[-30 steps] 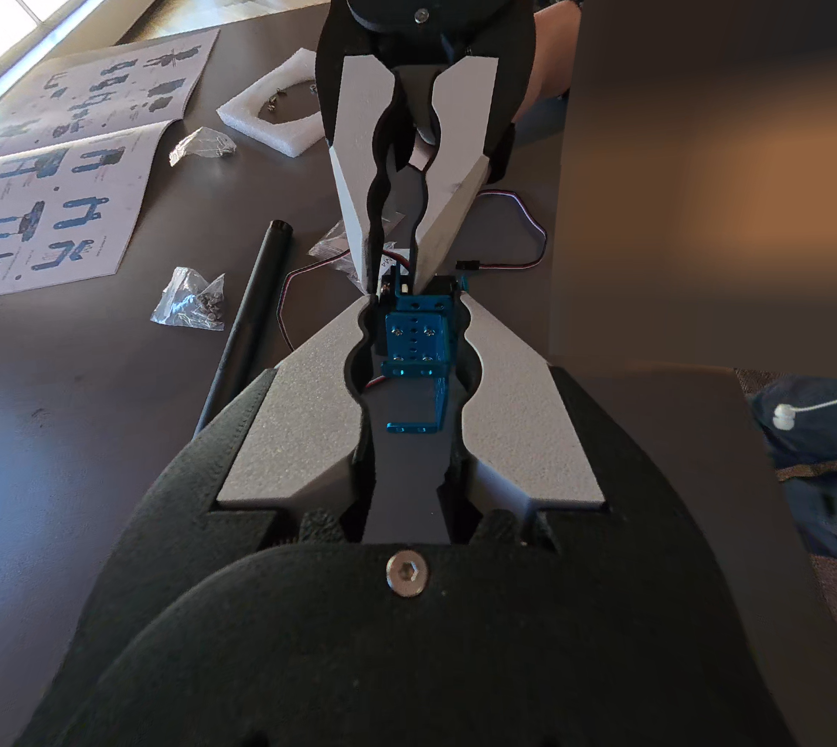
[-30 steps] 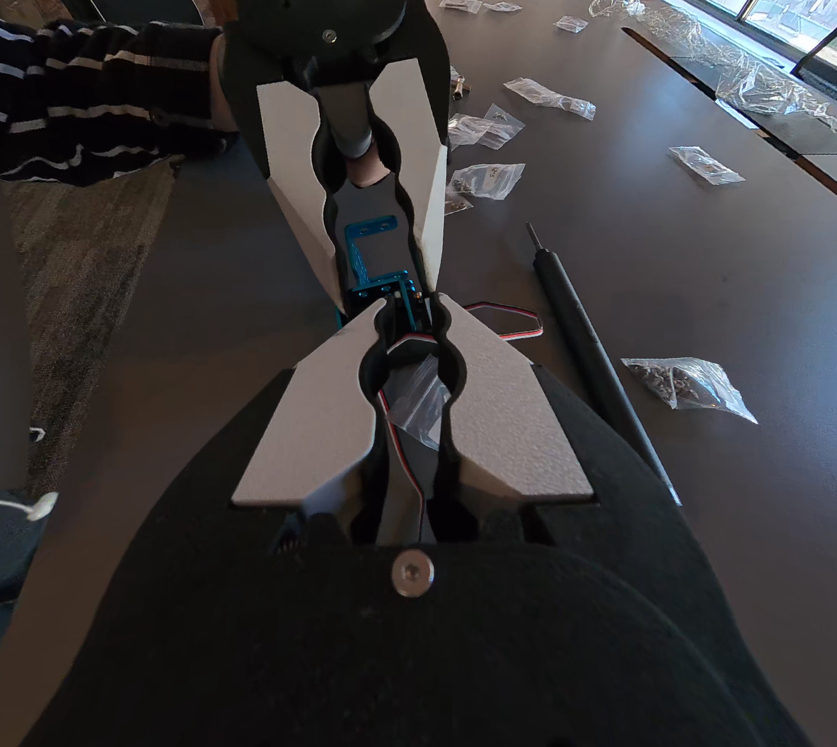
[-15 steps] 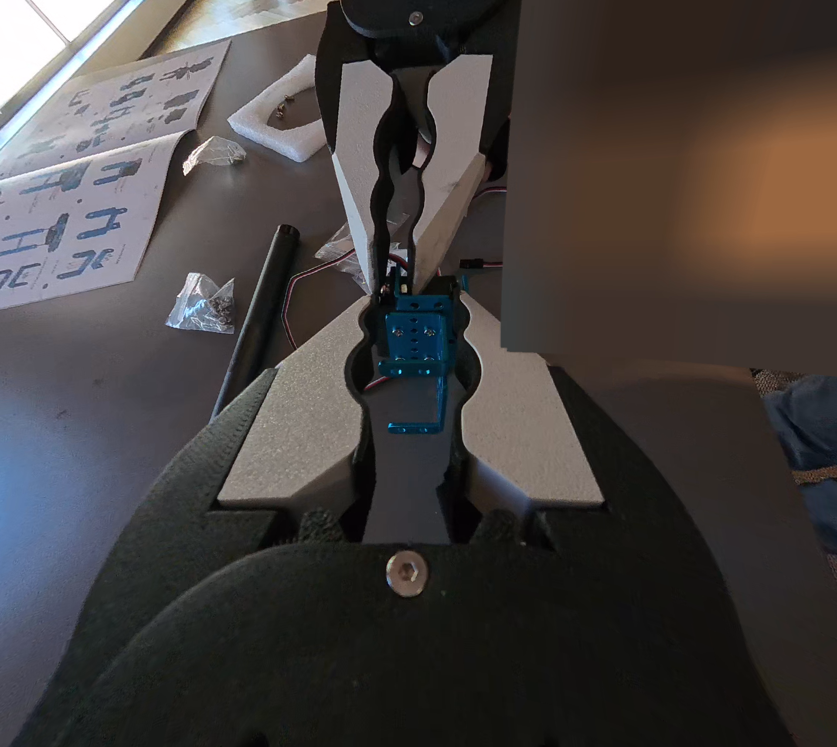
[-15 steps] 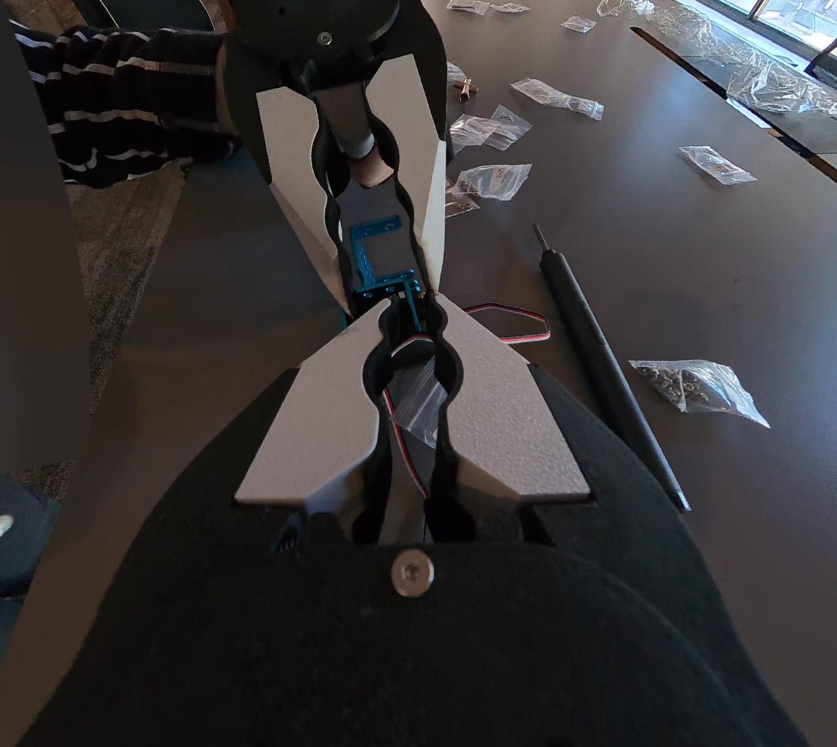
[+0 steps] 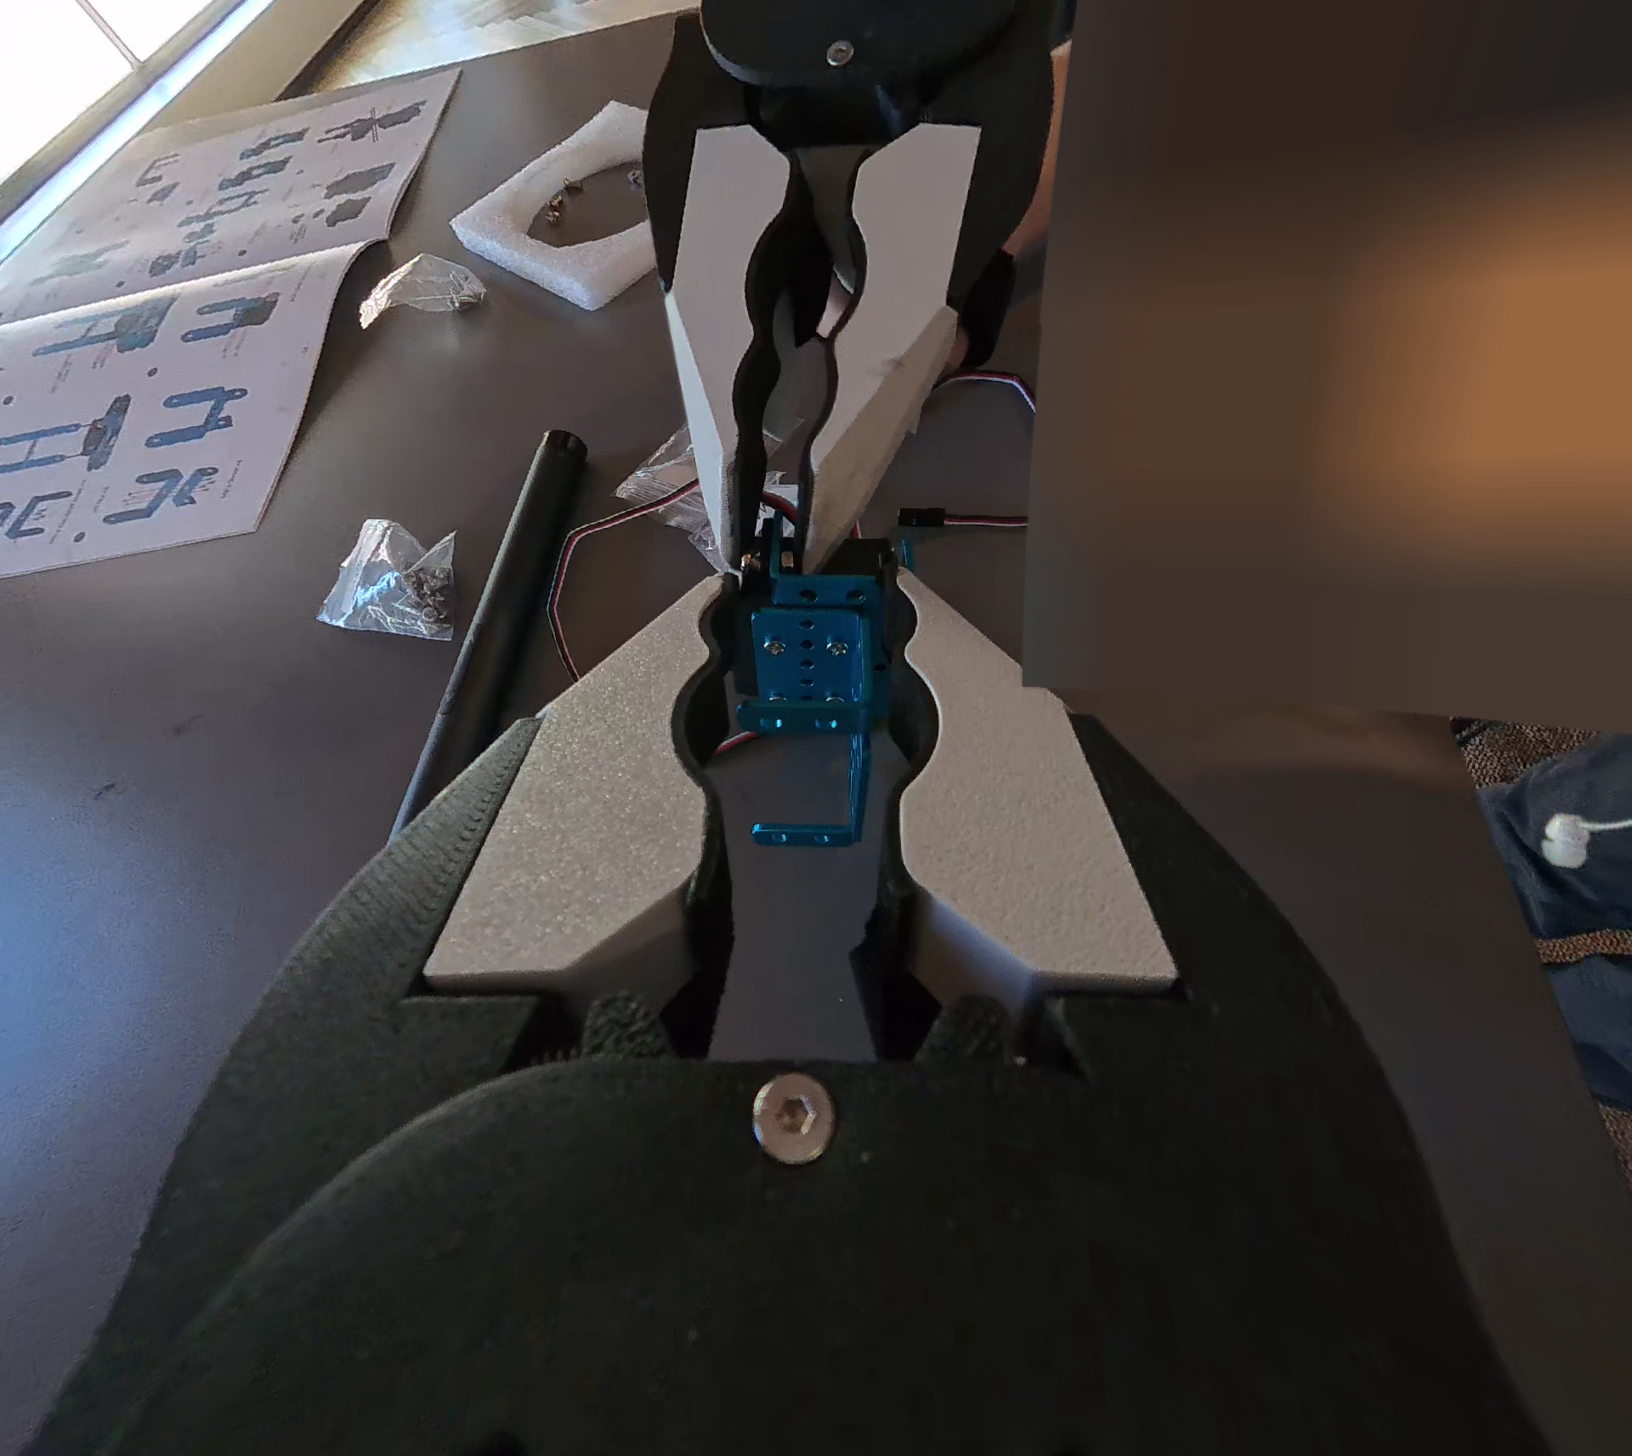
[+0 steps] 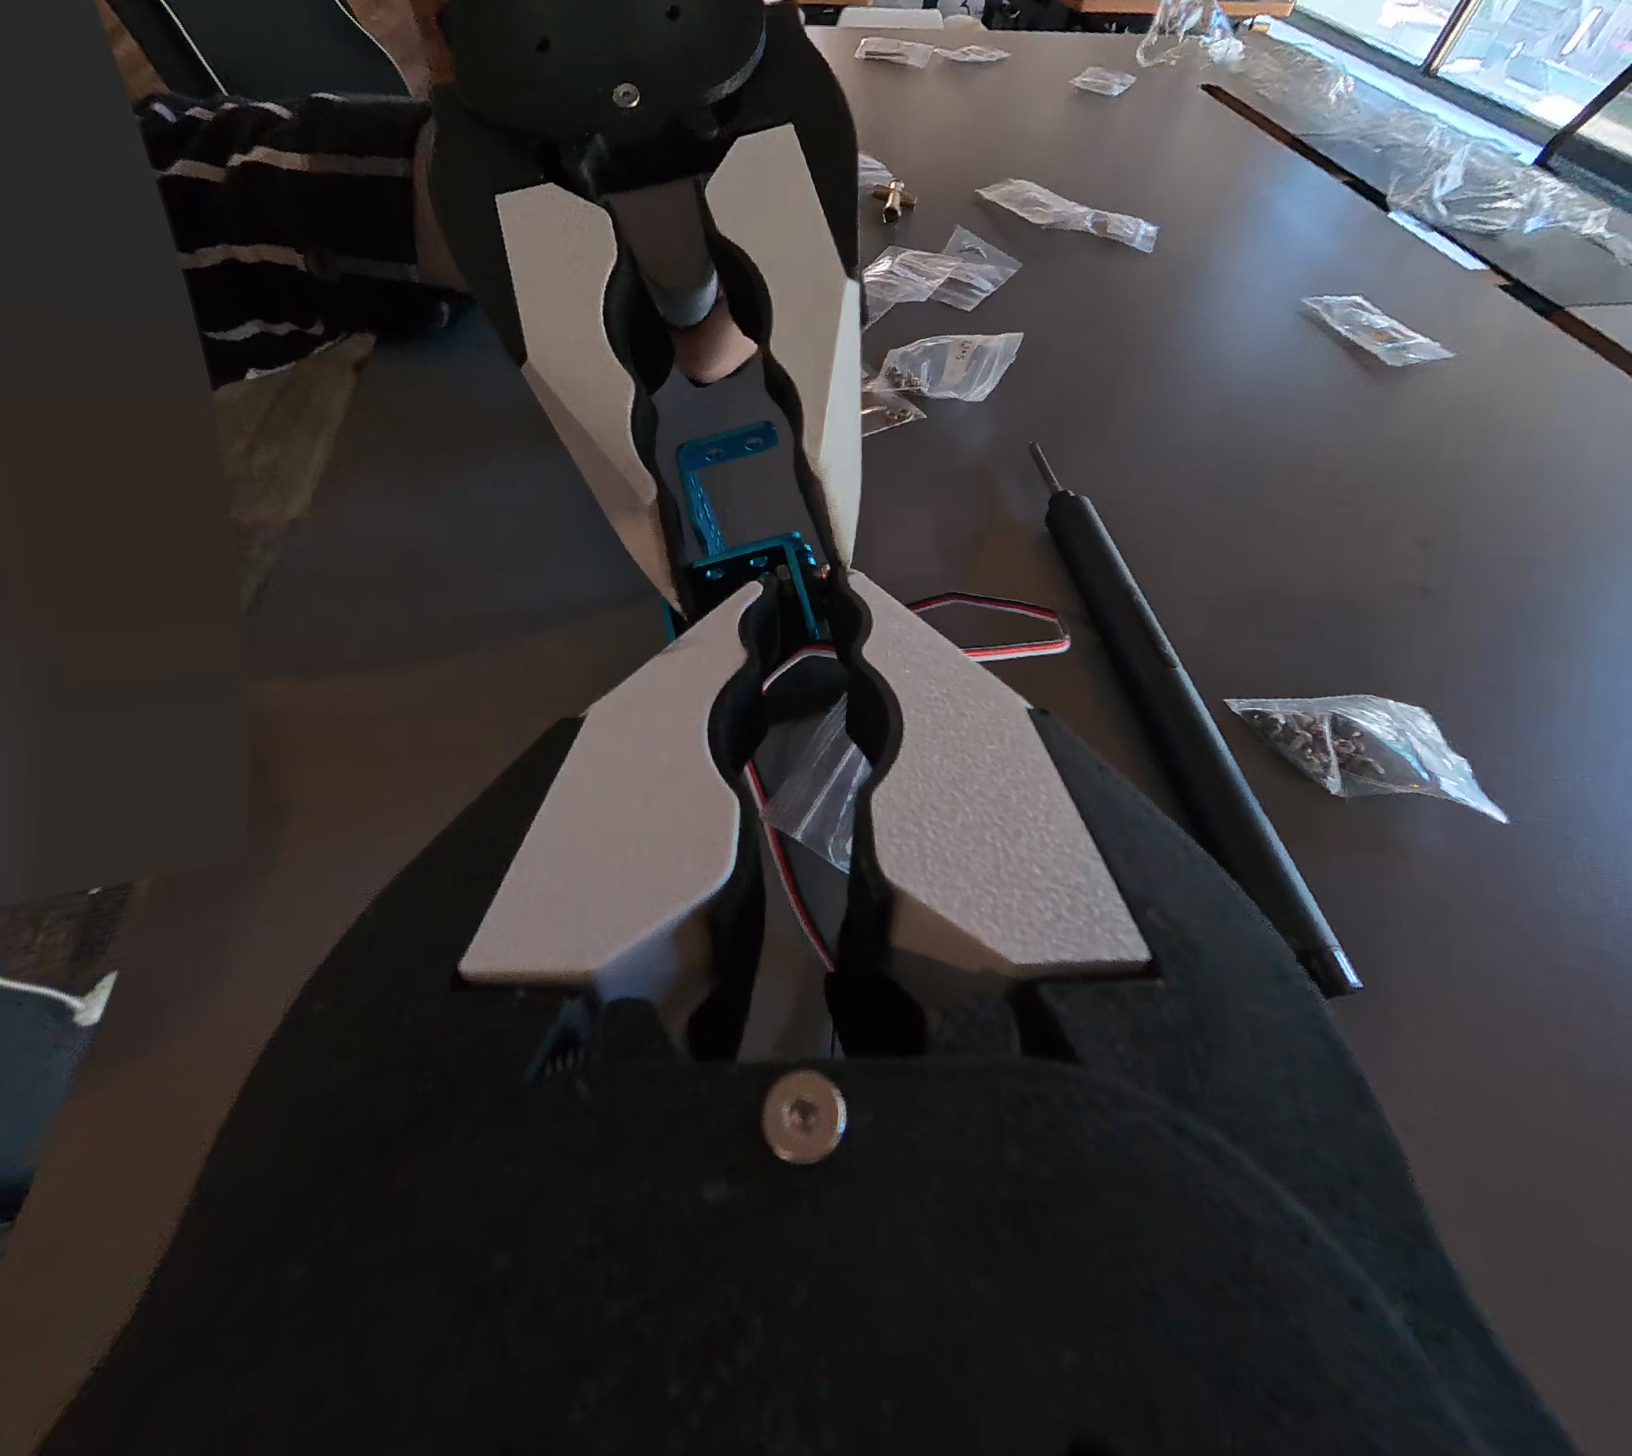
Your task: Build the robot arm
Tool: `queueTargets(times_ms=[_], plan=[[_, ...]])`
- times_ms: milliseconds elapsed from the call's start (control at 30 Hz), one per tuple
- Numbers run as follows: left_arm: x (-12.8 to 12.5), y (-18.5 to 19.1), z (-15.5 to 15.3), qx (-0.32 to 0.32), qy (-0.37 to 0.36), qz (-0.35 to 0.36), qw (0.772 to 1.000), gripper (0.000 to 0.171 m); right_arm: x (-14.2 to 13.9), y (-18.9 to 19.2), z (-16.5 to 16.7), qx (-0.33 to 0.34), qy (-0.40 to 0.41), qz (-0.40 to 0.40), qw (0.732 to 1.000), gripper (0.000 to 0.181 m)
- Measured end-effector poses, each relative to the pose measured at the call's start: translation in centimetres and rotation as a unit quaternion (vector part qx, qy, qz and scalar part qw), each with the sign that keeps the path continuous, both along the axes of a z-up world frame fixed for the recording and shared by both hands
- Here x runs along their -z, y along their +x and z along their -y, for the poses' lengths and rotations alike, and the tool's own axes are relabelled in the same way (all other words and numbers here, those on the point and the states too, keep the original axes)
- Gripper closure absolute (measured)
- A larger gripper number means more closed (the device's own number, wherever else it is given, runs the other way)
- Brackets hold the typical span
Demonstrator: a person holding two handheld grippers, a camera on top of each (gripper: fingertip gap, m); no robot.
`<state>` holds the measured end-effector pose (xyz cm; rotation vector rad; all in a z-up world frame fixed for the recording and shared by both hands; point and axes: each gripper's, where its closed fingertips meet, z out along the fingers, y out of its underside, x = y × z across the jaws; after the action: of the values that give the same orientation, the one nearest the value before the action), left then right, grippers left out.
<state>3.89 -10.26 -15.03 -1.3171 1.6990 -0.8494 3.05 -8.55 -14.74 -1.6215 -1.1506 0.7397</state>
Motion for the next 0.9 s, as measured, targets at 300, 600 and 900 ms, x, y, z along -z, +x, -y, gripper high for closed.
queueTargets(times_ms=[300,600,900], plan=[[0.04,0.10,0.02,0.000,0.008,-0.002,1.000,0.142,0.07,0.06,0.07,0.000,0.000,0.009,1.000,0.171],[0.04,0.05,0.11,0.005,-0.002,-0.001,1.000,0.141,-0.02,0.00,0.32,-0.014,-0.006,0.002,1.000,0.172],[-0.06,-0.16,-0.04,0.006,-0.024,-0.004,1.000,0.141,0.03,-0.10,0.21,-0.014,0.001,0.007,1.000,0.173]])
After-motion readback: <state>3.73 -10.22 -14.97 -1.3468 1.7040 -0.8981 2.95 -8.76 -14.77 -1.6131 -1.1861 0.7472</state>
